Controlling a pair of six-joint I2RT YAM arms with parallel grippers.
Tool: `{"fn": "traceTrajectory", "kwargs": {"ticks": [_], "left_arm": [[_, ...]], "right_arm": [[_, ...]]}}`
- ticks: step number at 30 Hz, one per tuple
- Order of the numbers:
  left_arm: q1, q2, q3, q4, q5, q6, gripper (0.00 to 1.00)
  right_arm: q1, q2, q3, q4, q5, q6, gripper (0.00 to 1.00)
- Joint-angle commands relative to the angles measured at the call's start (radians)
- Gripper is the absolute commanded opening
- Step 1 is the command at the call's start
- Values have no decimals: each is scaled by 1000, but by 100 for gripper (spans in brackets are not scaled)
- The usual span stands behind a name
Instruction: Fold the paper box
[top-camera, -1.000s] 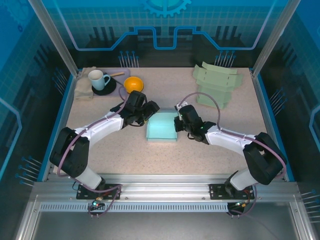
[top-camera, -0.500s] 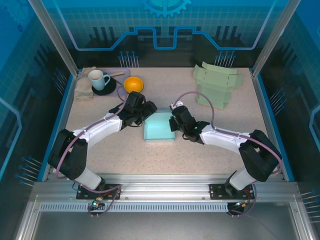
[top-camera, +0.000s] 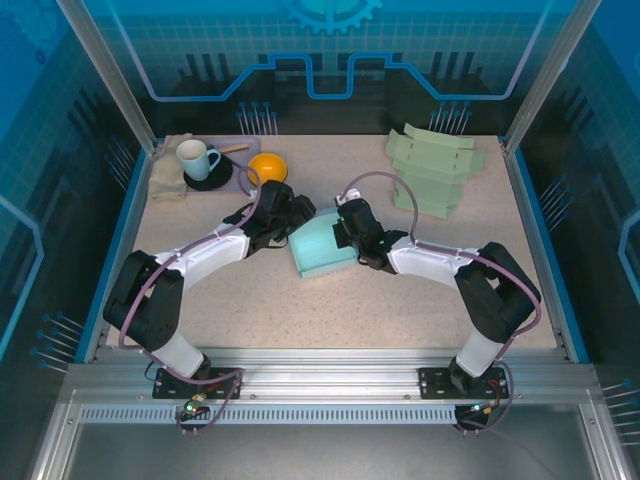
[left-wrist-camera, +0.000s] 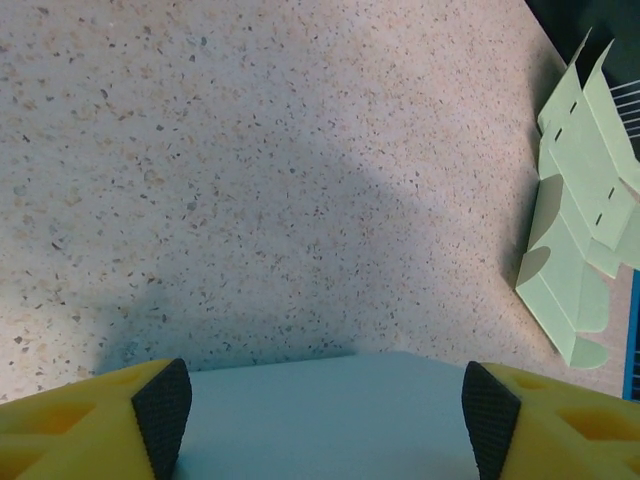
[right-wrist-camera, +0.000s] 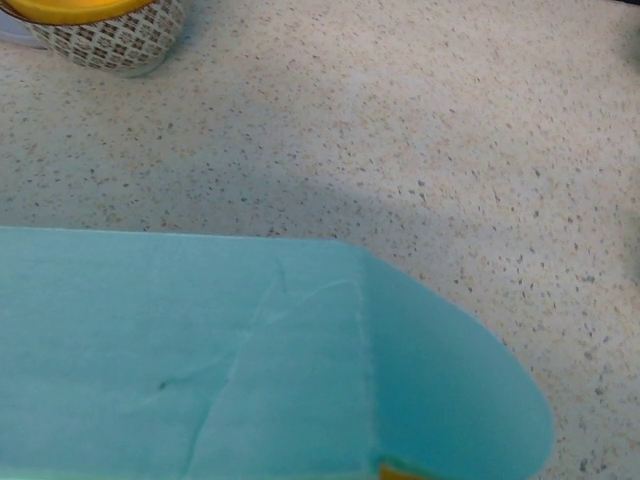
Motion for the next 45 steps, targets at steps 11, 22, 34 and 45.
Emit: {"fn": "traceTrajectory", "kwargs": {"ticks": [11,22,34,45], "left_arm": [[-122,-66,-149,-15,-42,-112,68],[-269,-112,-204,-32,-168,-181,61],[-252,10,78,-65,-261,-91,64],[-57,169,298,-4,-117,37,64]], "right_arm": [[89,-124,-182,33,7,92,1],[113,-240,-320,37,25,134,3],[126,-190,-282,294,87,78,0],[-77,12,-70,421,-34,13,0]]}}
